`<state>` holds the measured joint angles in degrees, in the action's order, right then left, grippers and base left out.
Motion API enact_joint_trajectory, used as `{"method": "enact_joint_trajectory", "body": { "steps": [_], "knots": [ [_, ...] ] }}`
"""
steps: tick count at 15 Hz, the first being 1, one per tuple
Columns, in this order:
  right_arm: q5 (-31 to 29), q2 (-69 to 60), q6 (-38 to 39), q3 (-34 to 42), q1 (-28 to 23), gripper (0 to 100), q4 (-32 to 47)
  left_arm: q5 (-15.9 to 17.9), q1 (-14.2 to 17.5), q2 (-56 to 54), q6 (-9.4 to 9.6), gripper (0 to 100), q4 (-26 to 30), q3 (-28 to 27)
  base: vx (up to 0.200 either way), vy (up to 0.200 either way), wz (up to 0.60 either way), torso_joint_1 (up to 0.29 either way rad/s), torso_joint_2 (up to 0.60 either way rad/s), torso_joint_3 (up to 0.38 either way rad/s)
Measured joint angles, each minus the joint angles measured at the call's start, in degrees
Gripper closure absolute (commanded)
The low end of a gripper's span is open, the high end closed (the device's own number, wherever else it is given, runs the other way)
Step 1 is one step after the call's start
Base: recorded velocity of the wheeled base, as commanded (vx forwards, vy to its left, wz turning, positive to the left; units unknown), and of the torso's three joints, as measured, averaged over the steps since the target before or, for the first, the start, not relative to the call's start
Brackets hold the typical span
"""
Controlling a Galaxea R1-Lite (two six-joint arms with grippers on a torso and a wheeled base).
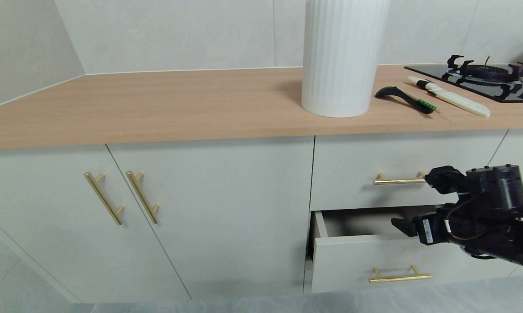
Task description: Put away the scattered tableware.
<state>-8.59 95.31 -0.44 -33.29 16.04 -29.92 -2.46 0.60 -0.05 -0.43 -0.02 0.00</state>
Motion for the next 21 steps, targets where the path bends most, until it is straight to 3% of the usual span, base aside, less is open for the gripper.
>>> {"method": "enact_joint_trajectory", "body": {
  "steps": [4,10,15,21],
  "knots": [
    [-3.0,8.4,0.4,3.4,0.4,0,-13.8,0.0,0.0,0.0,0.00,0,0.0,0.0,0.000,0.000,0.00,0.000,0.00,0.000],
    [-3.2,11.1,0.4,4.9,0.5,0,-15.1,0.0,0.0,0.0,0.00,0,0.0,0.0,0.000,0.000,0.00,0.000,0.00,0.000],
    [-2.7,9.5,0.3,5.0,0.5,0,-11.6,0.0,0.0,0.0,0.00,0,0.0,0.0,0.000,0.000,0.00,0.000,0.00,0.000],
    [-1.2,6.4,-0.2,4.2,0.5,0,1.1,0.0,0.0,0.0,0.00,0,0.0,0.0,0.000,0.000,0.00,0.000,0.00,0.000]
  ]
}}
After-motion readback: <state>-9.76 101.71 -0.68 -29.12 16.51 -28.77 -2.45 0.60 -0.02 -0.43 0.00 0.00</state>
